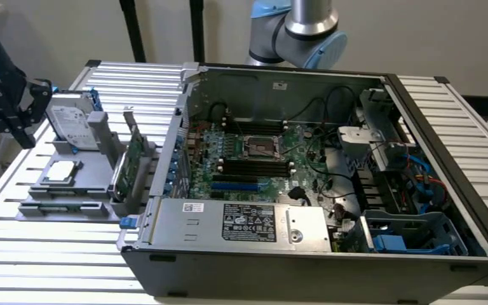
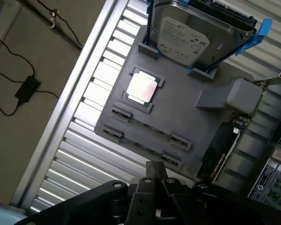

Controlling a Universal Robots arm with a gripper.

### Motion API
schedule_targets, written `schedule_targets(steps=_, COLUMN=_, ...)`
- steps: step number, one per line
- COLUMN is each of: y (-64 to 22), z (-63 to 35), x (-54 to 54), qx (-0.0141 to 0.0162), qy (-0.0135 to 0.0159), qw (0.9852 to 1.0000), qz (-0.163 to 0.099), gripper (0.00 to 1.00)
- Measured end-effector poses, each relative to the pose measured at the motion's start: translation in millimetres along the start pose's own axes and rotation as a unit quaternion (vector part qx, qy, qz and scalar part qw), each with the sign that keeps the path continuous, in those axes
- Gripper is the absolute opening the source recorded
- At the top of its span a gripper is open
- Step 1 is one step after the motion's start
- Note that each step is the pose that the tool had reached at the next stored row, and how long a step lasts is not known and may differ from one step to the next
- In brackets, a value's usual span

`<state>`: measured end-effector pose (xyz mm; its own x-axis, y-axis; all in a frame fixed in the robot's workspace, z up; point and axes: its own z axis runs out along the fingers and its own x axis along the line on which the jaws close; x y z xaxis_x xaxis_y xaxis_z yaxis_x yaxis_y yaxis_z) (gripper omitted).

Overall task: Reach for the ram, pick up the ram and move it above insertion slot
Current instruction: 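Pick up the ram and move it above insertion slot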

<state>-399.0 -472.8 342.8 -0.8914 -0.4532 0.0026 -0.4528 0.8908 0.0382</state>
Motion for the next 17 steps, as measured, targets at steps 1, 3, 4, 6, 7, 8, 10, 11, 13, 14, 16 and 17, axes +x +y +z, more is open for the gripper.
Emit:
schedule_targets(steps=1, y=0.0, z=0.0, x=0.0, qx=0.0, qy=0.0004, qw=1.0, qz=-0.009, gripper=0.11)
schedule_targets(steps=3, y=0.0, z=0.1, x=0.0, qx=0.0001, qy=0.001, qw=0.9996, qz=-0.027, gripper=0.11)
schedule_targets(steps=4, y=0.0, z=0.1, x=0.0, qx=0.0001, qy=0.0014, qw=0.9993, qz=-0.036, gripper=0.11)
schedule_targets(steps=6, y=0.0, z=0.2, x=0.0, qx=0.0002, qy=0.0021, qw=0.9985, qz=-0.055, gripper=0.11)
schedule_targets(steps=7, y=0.0, z=0.2, x=0.0, qx=0.0002, qy=0.0024, qw=0.998, qz=-0.064, gripper=0.11)
schedule_targets(steps=8, y=0.0, z=0.3, x=0.0, qx=0.0002, qy=0.0027, qw=0.9974, qz=-0.073, gripper=0.11)
schedule_targets(steps=10, y=0.0, z=0.5, x=0.0, qx=0.0003, qy=0.0033, qw=0.9958, qz=-0.091, gripper=0.11)
schedule_targets(steps=11, y=-0.1, z=0.6, x=0.0, qx=0.0004, qy=0.0036, qw=0.995, qz=-0.1, gripper=0.11)
schedule_targets(steps=13, y=-0.1, z=0.9, x=-0.1, qx=0.0007, qy=0.0039, qw=0.993, qz=-0.118, gripper=0.11)
schedule_targets(steps=14, y=-0.1, z=1.0, x=-0.1, qx=0.0009, qy=0.0041, qw=0.9919, qz=-0.127, gripper=0.11)
schedule_targets(steps=16, y=-0.1, z=1.5, x=0.0, qx=0.0011, qy=0.0044, qw=0.9894, qz=-0.145, gripper=0.11)
schedule_targets(steps=17, y=-0.1, z=1.7, x=0.0, qx=0.0013, qy=0.0046, qw=0.9881, qz=-0.154, gripper=0.11)
